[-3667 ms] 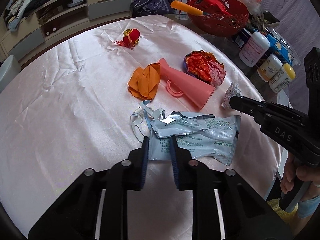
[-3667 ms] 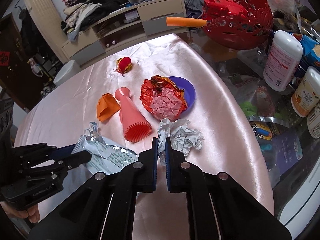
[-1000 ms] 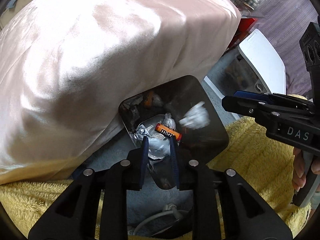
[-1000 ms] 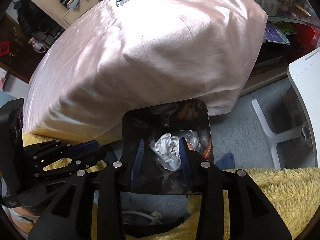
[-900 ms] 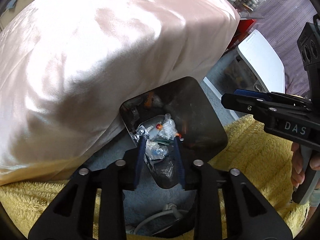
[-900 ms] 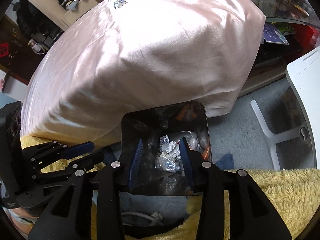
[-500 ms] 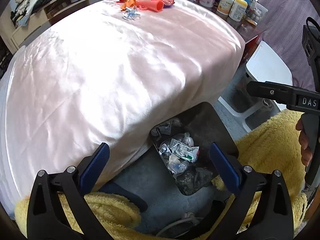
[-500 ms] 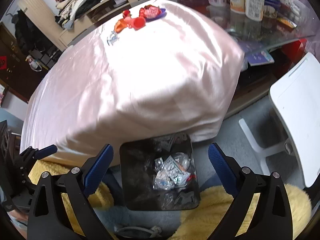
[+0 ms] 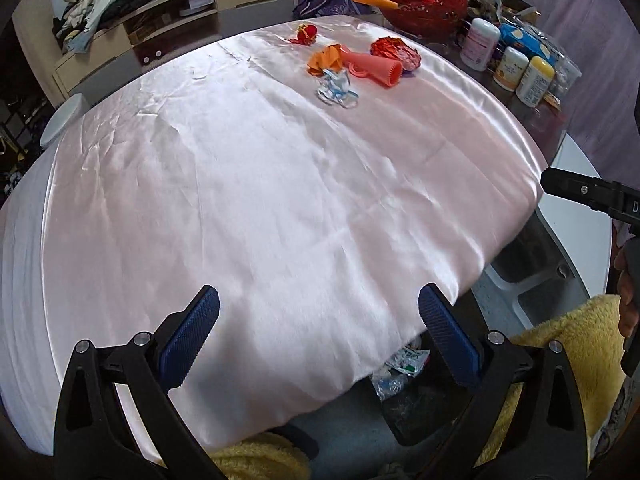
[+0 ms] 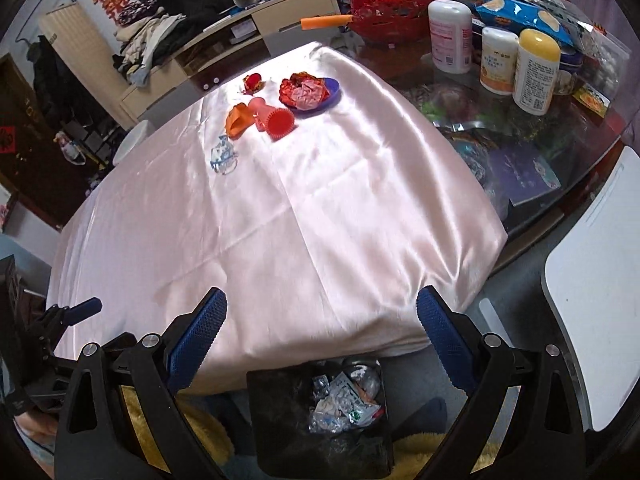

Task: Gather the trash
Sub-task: 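Move both tools back over the table toward the mask and red foil, then grasp the blue face mask with the left gripper while the right gripper grasps the red foil wrapper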

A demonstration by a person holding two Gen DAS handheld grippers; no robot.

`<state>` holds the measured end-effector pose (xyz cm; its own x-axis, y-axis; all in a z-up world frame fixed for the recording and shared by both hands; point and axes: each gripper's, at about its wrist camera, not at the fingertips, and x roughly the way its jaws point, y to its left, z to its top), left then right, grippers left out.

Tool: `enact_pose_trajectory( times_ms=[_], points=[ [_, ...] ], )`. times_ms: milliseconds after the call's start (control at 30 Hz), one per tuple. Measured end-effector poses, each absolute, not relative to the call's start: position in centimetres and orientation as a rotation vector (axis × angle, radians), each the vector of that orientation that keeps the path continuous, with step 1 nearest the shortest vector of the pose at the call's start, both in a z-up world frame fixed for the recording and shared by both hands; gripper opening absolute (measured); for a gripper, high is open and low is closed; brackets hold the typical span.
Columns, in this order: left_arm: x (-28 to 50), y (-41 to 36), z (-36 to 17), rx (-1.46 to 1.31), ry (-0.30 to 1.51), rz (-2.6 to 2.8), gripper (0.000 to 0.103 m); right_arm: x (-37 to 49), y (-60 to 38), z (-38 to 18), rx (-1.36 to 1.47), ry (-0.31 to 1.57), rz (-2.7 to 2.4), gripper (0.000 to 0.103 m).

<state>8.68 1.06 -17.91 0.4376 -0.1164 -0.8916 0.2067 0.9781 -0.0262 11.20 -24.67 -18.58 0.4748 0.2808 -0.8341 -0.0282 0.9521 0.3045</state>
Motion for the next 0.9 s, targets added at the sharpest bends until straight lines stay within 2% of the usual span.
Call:
enact_pose_trajectory(
  times_ms=[567, 900],
  points=[
    [22.1, -1.0, -18.2, 0.073, 1.08, -0.192, 0.095, 25.0, -22.1, -16.8, 0.237, 0.964, 0.209, 0.096],
    [27.3, -2.6, -19.7, 0.057, 1.097, -0.212, 0.095, 32.7, -20.7, -18.7, 0.212, 0.968, 0.196, 0.092]
  ],
)
